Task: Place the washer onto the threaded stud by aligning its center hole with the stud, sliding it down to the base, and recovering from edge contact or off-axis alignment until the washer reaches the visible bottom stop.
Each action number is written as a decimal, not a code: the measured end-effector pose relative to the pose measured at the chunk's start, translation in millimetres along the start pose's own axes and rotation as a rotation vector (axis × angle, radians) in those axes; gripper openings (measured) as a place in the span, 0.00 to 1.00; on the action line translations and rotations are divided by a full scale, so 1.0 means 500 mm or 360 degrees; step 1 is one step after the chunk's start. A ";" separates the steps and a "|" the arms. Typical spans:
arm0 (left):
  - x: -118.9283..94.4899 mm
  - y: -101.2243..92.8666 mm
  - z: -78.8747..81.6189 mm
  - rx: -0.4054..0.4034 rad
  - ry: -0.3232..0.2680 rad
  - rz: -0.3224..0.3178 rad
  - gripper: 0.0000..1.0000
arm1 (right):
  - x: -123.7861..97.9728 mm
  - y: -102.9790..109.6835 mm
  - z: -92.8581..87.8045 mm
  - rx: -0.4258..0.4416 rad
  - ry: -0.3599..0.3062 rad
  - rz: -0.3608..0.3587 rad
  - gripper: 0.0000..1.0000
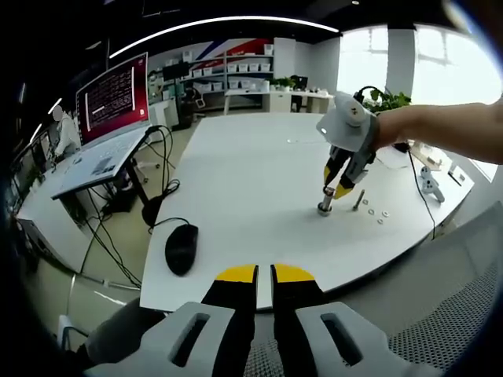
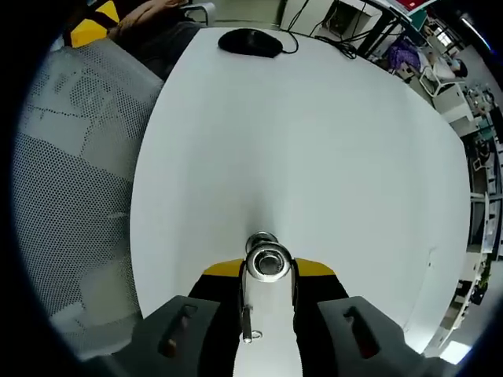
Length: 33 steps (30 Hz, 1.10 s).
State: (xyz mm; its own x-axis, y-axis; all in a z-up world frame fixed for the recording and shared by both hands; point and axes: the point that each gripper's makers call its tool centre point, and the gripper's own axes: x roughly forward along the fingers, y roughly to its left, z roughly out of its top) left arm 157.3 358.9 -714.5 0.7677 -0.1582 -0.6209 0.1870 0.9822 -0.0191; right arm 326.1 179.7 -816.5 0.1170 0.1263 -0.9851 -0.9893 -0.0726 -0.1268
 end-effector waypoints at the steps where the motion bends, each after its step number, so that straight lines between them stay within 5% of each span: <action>1: 0.000 0.000 0.000 0.0001 0.0001 0.0000 0.04 | 0.003 0.001 -0.001 0.0010 0.0003 0.0003 0.24; 26: 0.002 -0.001 -0.001 0.0001 0.0009 0.0000 0.04 | 0.067 0.028 -0.021 0.0035 0.0074 0.0095 0.24; 33: 0.001 -0.001 -0.002 0.0007 0.0013 -0.0003 0.04 | 0.041 0.031 -0.002 0.0136 -0.0059 0.0078 0.37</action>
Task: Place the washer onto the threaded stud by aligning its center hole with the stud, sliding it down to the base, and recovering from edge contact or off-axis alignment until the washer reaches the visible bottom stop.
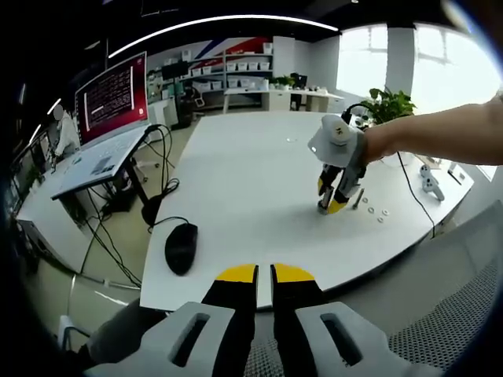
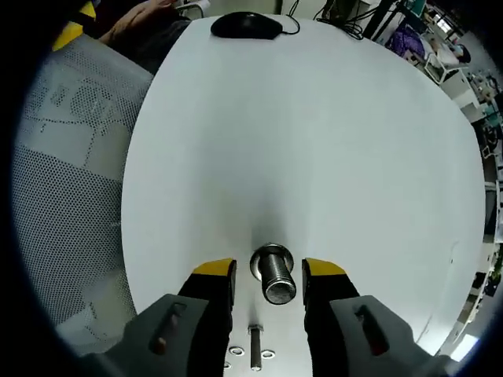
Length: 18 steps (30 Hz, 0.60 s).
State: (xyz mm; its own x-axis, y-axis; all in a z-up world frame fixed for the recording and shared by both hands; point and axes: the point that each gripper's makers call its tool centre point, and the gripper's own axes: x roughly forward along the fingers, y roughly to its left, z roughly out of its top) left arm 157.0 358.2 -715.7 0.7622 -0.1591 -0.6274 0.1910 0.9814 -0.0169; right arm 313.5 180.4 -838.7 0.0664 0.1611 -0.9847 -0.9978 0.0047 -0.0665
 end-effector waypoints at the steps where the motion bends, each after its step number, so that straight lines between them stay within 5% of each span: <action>1: 0.000 0.000 0.000 0.0001 0.0001 -0.0001 0.04 | -0.008 0.000 0.004 0.0011 -0.0022 -0.0014 0.37; 8: 0.000 -0.001 -0.002 0.0010 0.0011 -0.0004 0.04 | -0.083 0.016 0.029 0.0049 -0.0232 -0.0067 0.38; 18: -0.001 -0.004 -0.005 0.0029 0.0029 -0.0010 0.04 | -0.284 0.074 0.034 0.0297 -0.0713 -0.0120 0.39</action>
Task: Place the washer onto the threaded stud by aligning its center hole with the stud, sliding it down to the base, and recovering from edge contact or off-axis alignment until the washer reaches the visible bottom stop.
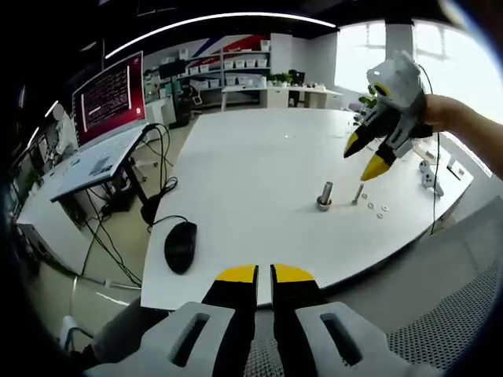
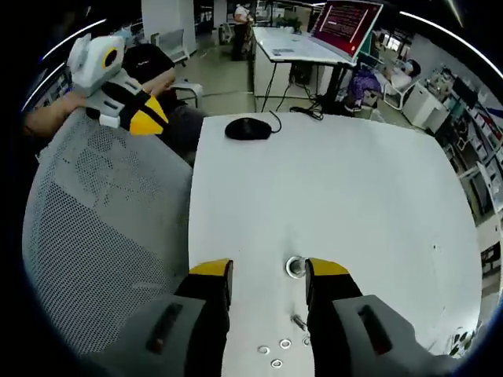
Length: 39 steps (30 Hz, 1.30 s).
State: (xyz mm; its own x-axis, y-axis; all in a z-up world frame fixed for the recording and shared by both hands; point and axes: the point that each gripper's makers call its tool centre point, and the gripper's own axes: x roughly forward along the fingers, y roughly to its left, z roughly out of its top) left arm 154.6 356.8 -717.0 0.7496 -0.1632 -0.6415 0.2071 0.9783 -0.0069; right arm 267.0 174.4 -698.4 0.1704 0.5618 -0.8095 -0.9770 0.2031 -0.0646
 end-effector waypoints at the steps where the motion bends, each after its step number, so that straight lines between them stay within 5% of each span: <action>1: 0.000 -0.001 0.000 0.0004 -0.0001 -0.0003 0.04 | -0.017 -0.002 0.001 0.0009 -0.0020 -0.0030 0.39; 8: -0.004 -0.005 0.005 0.0010 -0.0034 -0.0024 0.04 | -0.124 0.004 -0.002 0.0176 -0.0258 -0.0202 0.36; 19: -0.005 -0.008 0.002 0.0028 -0.0016 -0.0033 0.04 | -0.219 0.022 -0.102 0.0672 -0.0555 -0.0447 0.38; 28: -0.007 -0.006 0.006 0.0011 -0.0040 -0.0021 0.04 | -0.254 0.051 -0.204 0.0910 -0.0593 -0.0652 0.35; 39: -0.011 -0.001 0.016 -0.0028 -0.0101 0.0001 0.04 | -0.264 0.099 -0.268 0.1022 -0.0601 -0.0759 0.35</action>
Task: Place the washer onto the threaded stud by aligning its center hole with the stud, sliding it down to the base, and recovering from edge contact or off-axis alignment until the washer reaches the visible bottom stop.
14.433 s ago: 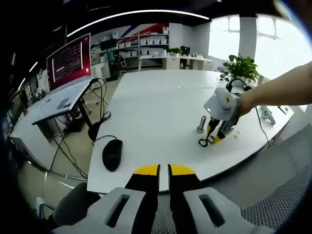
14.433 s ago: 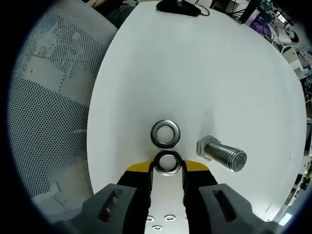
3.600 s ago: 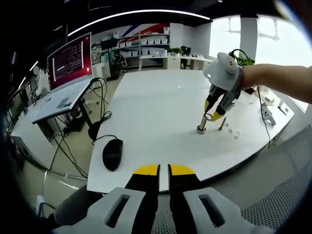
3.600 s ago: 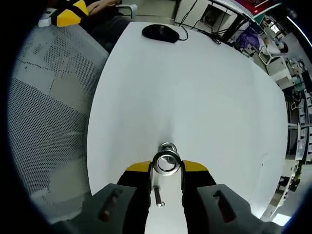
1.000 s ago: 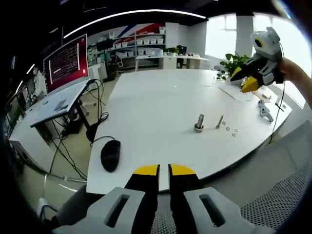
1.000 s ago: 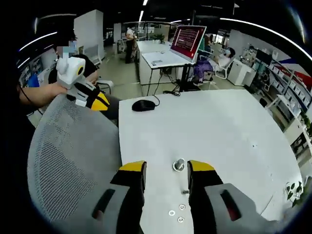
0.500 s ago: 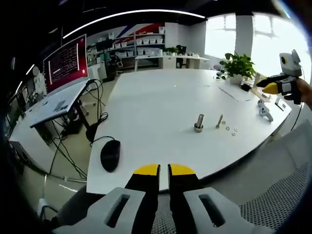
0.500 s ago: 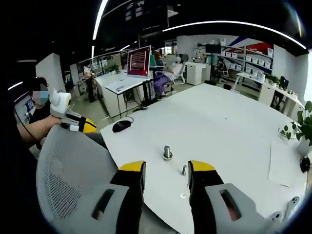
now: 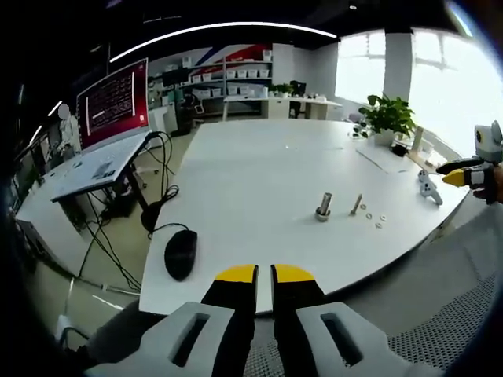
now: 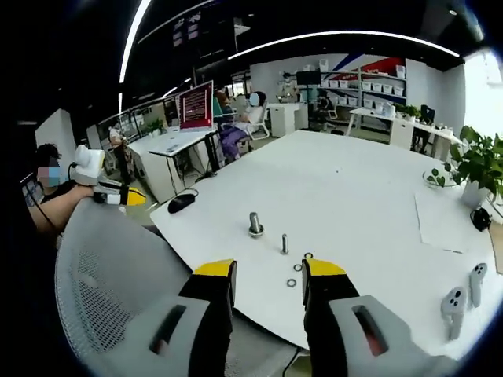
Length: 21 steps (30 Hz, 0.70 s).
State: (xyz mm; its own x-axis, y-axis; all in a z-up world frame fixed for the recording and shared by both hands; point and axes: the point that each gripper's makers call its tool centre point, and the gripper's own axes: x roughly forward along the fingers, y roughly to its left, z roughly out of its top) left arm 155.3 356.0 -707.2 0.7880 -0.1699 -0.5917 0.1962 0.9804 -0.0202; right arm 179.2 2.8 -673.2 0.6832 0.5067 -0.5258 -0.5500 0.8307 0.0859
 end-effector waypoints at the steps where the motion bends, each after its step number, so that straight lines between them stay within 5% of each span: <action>1: 0.000 0.001 0.001 -0.0005 -0.0006 0.0001 0.04 | -0.002 -0.002 -0.009 0.0025 0.0007 -0.0005 0.35; 7: 0.000 0.000 0.002 -0.0007 -0.0012 0.0000 0.04 | -0.005 0.013 -0.042 0.0091 0.0007 -0.0015 0.34; 21: 0.001 0.005 0.002 -0.0014 -0.0017 0.0000 0.04 | 0.002 0.082 -0.029 0.0137 -0.0123 -0.0024 0.34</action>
State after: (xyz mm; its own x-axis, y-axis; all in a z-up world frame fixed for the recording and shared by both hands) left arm 157.0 358.2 -706.7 0.7944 -0.1708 -0.5829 0.1910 0.9812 -0.0273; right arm 150.4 34.3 -682.5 0.7278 0.5076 -0.4611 -0.4984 0.8534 0.1527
